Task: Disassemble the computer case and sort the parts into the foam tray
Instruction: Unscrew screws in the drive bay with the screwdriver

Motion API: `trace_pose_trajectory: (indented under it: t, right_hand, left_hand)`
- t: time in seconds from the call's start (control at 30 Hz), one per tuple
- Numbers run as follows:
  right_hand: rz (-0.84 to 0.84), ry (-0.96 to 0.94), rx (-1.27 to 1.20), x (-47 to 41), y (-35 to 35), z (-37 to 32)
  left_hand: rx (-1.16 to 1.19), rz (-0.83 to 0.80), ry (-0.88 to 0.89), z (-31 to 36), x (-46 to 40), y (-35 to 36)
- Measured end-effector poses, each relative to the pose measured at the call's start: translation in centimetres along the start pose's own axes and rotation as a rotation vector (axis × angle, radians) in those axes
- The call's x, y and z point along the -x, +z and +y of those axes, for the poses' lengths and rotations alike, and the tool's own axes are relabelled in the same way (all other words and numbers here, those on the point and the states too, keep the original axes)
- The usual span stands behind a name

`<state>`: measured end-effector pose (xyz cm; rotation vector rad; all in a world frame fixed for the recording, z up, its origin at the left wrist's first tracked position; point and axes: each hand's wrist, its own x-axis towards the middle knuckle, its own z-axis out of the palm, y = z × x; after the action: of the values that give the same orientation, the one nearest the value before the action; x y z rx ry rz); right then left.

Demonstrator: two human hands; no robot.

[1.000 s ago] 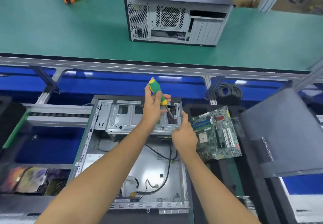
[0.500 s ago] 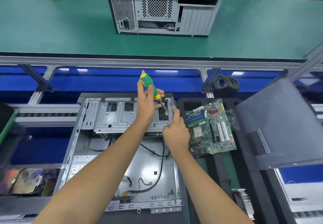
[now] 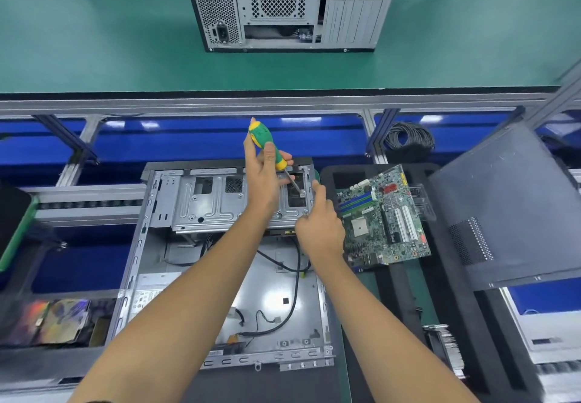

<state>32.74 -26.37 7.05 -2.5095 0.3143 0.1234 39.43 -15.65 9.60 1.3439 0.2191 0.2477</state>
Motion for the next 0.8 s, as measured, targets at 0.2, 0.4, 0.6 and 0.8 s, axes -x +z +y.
trace_pose_trajectory:
  t: [0.2, 0.4, 0.6, 0.8]
  right_hand:
    - [-0.008, 0.0, -0.003, -0.1, 0.1, 0.1]
    - [-0.009, -0.007, -0.007, -0.2, 0.2, 0.3]
    - [0.007, -0.009, 0.01, -0.3, 0.4, 0.3]
    - [0.009, -0.007, 0.013, -0.2, 0.5, 0.4]
  left_hand:
    - [0.002, -0.039, 0.008, 0.0, -0.1, 0.0]
    - [-0.013, -0.068, -0.001, -0.2, -0.4, -0.1]
    - [-0.142, -0.26, 0.122, 0.5, -0.7, -0.1]
    - [-0.448, -0.626, 0.251, 1.7, -2.0, 0.2]
